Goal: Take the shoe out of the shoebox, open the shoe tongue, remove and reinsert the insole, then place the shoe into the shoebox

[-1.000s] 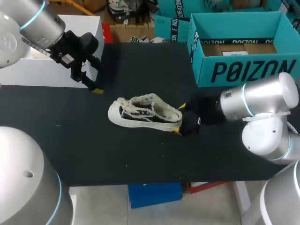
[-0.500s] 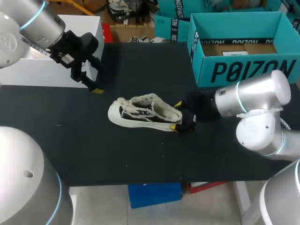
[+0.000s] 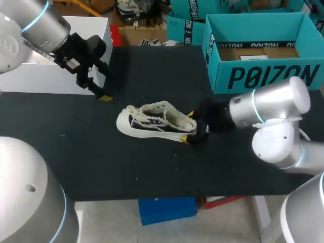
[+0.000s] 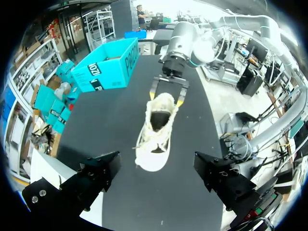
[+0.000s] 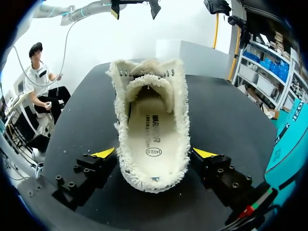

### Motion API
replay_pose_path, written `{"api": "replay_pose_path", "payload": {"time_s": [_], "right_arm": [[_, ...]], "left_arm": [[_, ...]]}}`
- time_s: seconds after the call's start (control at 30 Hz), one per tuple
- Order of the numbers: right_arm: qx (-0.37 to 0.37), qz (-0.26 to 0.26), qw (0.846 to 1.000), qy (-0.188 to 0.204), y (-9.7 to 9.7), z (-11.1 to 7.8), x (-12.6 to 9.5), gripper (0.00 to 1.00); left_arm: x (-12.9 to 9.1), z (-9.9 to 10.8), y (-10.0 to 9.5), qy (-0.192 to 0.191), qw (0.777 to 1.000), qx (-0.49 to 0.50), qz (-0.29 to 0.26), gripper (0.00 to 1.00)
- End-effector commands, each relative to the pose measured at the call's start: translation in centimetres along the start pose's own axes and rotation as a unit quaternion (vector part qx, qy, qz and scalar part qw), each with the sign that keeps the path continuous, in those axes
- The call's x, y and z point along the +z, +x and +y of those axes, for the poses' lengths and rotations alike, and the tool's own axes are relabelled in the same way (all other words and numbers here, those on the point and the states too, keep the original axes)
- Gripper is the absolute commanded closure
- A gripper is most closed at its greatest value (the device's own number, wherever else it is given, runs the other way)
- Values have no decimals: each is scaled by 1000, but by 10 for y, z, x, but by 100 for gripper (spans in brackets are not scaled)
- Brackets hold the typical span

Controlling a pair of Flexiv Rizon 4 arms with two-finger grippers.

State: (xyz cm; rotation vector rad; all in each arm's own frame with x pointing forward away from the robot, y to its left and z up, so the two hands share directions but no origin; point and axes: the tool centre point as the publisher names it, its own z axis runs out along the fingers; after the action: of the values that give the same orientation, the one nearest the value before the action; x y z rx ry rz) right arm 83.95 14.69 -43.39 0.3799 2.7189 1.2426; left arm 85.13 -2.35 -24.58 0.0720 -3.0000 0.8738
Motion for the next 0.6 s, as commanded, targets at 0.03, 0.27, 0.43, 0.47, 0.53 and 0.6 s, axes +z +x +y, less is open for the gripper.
{"api": "replay_pose_path", "payload": {"time_s": [0.03,0.27,0.43,0.47,0.53,0.6], "right_arm": [[0,5,1000,0,-1,0,8,100],[0,10,1000,-2,-1,0,8,100],[0,10,1000,-2,-1,0,8,100],[0,10,1000,-2,-1,0,8,100],[0,10,1000,-2,-1,0,8,100],[0,10,1000,-2,-1,0,8,100]], "left_arm": [[2,1,0,1,1000,1,-2,0],[2,1,0,1,1000,1,-2,0],[2,1,0,1,1000,1,-2,0],[2,1,0,1,1000,1,-2,0],[6,-8,2,-12,1000,3,-3,0],[15,-25,8,-37,999,2,2,0]]}}
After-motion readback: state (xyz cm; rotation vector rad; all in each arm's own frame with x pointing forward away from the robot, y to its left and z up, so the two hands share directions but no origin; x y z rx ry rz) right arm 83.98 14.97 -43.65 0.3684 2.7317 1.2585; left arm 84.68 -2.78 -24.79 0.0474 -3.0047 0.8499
